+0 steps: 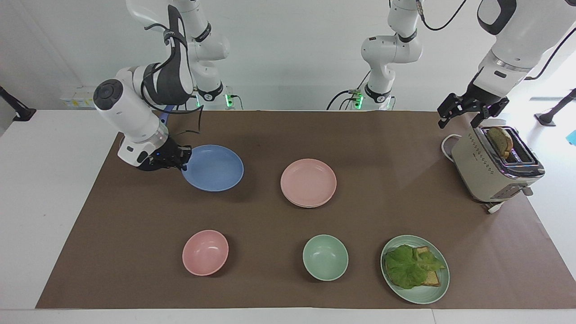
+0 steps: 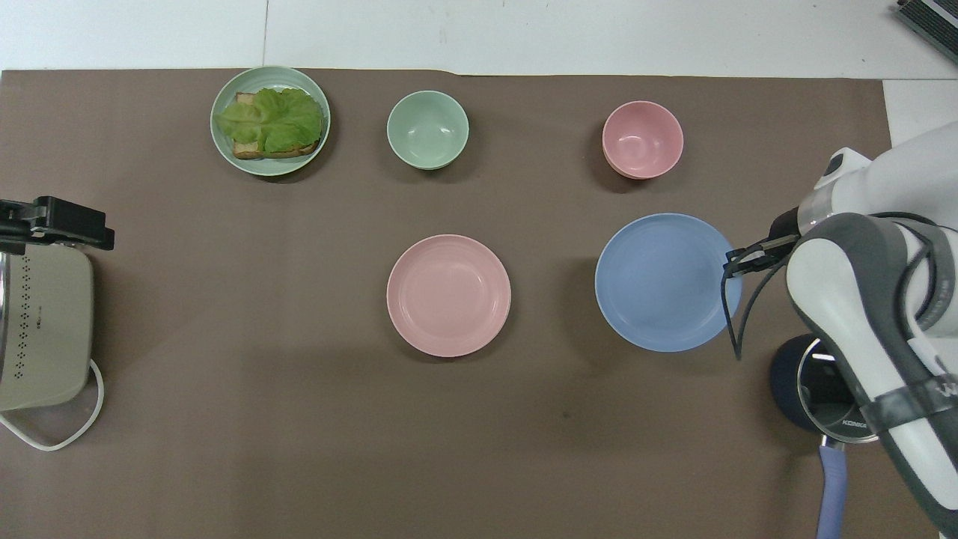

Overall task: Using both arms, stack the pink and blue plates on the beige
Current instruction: 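Lift the blue plate with the right gripper onto the pink plate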

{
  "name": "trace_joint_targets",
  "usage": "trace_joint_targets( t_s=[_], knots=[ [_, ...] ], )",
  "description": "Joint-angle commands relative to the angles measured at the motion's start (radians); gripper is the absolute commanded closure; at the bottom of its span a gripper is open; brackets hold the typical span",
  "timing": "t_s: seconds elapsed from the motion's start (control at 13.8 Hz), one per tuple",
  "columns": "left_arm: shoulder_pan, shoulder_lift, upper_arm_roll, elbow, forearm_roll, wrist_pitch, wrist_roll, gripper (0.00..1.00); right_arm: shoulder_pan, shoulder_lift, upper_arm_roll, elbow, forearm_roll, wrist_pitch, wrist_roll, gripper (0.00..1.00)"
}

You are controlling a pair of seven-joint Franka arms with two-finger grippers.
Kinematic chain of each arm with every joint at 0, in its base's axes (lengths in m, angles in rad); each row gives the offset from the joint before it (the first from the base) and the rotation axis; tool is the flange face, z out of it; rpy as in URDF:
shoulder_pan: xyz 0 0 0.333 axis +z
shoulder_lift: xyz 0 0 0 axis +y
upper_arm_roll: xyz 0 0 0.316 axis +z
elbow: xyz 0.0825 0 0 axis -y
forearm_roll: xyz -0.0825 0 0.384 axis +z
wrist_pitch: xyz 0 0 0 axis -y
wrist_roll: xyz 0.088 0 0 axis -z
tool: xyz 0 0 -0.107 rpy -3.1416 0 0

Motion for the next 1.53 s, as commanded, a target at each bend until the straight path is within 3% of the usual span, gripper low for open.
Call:
trace_joint_targets(
  t_s=[0.0, 0.44, 0.73, 1.09, 1.45],
  knots=[
    [0.001, -0.01, 0.001, -0.004, 0.018, -0.016, 0.007, 0.0, 0.084, -0.008, 0.004, -0.004, 0.027, 0.015, 0.145, 1.0],
    [0.001, -0.01, 0.001, -0.005, 0.018, -0.016, 0.006, 0.0, 0.307, 0.006, 0.006, -0.039, 0.074, 0.17, 0.491, 1.0],
    [0.001, -0.01, 0.001, -0.004, 0.018, -0.016, 0.005, 0.0, 0.411, 0.054, 0.006, -0.039, 0.097, 0.26, 0.612, 1.0],
    [0.001, -0.01, 0.001, -0.004, 0.018, -0.016, 0.007, 0.0, 0.482, 0.113, 0.006, -0.039, 0.102, 0.343, 0.694, 1.0],
    [0.001, -0.01, 0.001, -0.004, 0.018, -0.016, 0.007, 0.0, 0.473, 0.138, 0.006, -0.051, 0.102, 0.363, 0.683, 1.0]
  ],
)
